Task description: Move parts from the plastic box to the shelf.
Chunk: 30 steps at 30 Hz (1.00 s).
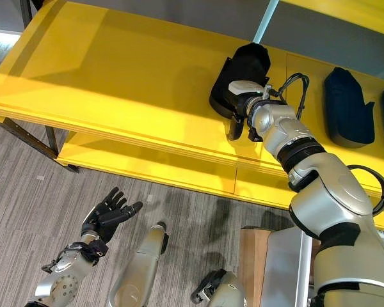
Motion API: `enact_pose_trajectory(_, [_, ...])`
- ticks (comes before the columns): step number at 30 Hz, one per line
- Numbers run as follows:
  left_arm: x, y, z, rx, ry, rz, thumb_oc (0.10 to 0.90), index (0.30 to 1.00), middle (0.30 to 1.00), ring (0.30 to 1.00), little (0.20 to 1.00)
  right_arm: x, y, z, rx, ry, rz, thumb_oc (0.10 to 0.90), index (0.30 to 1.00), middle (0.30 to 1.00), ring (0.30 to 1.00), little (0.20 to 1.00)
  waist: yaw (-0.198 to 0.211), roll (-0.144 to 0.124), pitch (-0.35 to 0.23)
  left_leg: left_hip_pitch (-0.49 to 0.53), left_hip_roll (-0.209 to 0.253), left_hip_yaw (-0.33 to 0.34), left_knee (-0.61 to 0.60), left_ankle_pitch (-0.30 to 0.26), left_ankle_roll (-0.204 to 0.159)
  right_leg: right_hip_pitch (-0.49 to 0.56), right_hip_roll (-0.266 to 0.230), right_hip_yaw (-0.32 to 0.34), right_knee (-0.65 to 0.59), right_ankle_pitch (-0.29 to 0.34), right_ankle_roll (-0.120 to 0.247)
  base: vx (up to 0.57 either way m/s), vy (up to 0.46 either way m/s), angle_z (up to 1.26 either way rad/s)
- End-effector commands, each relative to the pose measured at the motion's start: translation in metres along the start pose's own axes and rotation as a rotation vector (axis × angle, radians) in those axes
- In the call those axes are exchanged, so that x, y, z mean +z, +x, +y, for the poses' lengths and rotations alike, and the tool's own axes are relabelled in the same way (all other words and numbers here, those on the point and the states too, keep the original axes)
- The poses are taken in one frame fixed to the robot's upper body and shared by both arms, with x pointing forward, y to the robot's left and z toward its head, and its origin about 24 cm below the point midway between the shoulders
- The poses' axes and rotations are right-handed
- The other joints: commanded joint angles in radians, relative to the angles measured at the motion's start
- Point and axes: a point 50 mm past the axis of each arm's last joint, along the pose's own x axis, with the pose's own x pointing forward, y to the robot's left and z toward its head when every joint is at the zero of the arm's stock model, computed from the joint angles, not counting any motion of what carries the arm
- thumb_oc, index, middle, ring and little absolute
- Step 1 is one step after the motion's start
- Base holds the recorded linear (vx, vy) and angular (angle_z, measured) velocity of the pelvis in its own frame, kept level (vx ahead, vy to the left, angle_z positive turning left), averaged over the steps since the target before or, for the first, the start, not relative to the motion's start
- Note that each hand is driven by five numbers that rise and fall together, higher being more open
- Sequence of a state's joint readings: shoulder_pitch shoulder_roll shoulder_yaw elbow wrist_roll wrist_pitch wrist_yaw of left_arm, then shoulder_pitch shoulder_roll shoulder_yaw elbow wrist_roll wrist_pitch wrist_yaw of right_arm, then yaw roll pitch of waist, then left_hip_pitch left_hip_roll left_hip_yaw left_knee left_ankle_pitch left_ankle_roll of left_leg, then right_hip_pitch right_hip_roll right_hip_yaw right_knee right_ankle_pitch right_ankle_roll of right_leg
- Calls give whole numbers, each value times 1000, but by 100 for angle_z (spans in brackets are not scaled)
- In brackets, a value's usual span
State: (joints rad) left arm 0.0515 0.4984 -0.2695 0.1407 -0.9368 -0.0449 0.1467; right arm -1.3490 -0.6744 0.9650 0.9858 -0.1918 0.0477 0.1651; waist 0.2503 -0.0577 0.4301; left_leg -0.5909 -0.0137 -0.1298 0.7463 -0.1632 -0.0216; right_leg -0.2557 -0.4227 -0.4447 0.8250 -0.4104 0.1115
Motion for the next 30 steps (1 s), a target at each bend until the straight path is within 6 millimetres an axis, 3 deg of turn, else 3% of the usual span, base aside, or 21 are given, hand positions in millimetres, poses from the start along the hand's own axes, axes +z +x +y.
enact_pose_trajectory(1, [38,4,-10,-81,7,-180,900,1000,1000,1000,1000,-55,-18,-32,-120,-26,191,900,1000,1000,1000,1000,4,23,-7,51,105,-53,33,-136,-33,-64,-12,35,15,97,0,0,0,0])
enact_pose_trajectory(30, [37,3,-11,-82,-7,-181,900,1000,1000,1000,1000,-94,-28,-5,-59,27,299,900,1000,1000,1000,1000,-7,29,5,30,102,-53,42,-137,-26,-87,-16,41,34,95,0,0,0,0])
